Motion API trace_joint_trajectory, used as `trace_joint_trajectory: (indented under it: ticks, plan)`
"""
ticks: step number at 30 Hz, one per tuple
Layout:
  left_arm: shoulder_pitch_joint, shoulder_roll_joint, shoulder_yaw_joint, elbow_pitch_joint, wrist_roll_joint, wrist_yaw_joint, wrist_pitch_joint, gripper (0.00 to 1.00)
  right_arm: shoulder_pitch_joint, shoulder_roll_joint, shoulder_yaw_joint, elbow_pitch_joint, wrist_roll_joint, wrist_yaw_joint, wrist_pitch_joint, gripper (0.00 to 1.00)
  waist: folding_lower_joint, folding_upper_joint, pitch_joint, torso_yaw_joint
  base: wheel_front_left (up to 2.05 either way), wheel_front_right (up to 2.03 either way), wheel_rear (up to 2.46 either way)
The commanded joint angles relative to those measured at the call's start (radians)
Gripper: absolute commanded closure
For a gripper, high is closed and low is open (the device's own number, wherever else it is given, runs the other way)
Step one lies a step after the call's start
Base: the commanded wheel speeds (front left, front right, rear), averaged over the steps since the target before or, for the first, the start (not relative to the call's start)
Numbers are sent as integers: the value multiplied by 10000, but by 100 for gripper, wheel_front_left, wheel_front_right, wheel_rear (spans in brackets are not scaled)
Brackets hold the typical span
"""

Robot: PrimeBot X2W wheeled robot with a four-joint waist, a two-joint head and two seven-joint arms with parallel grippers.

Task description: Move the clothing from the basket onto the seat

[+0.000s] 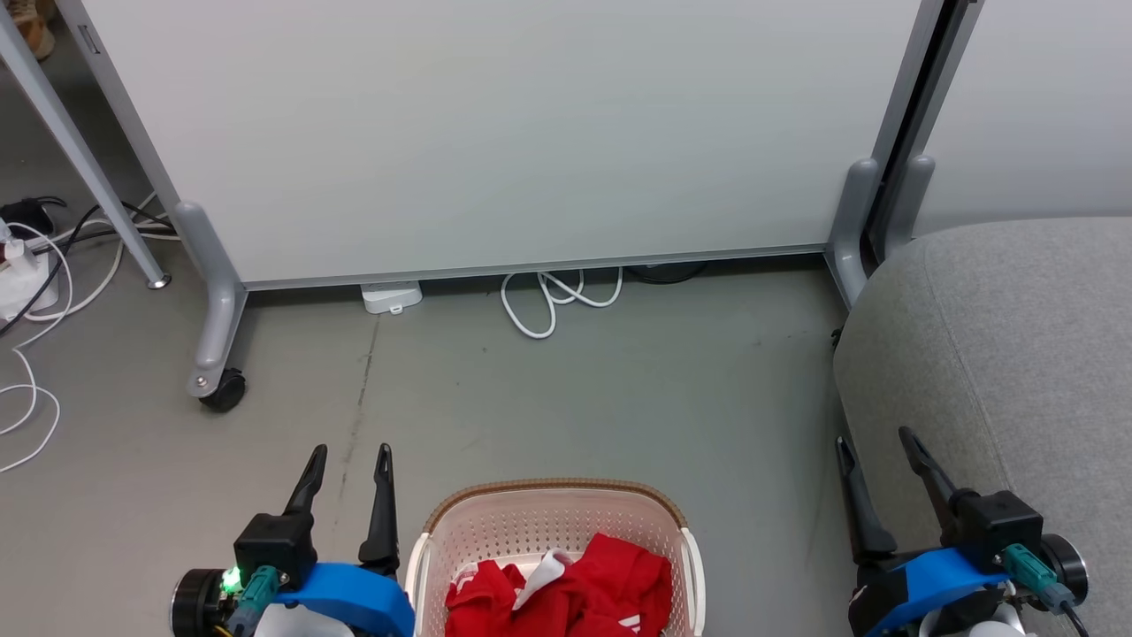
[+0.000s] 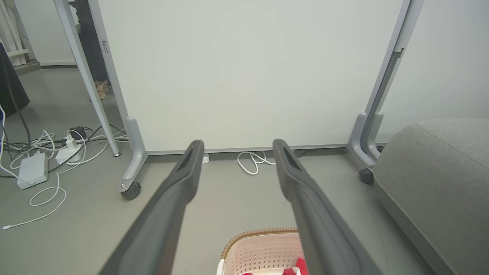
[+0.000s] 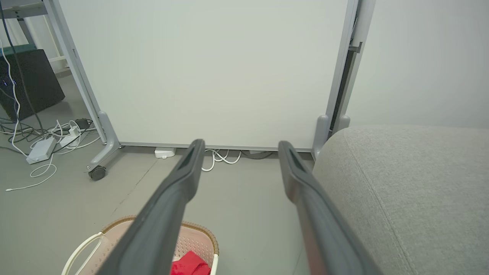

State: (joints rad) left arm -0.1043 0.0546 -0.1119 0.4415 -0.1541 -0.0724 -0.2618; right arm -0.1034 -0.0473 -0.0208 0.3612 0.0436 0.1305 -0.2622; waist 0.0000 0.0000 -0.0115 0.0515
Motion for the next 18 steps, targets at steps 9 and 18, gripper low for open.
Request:
trace_joint_trajectory:
  ticks: [9,18]
  plan:
    - [-111,-19,44,18,37,-46,-49,0,-30,-56,34,-50,85,4,-41,0,0,0,73,-66,0,0,0]
    - [-211,-28,69,126,32,-16,-49,0,-331,-51,264,-151,123,3,-34,0,0,0,639,-586,0,0,0]
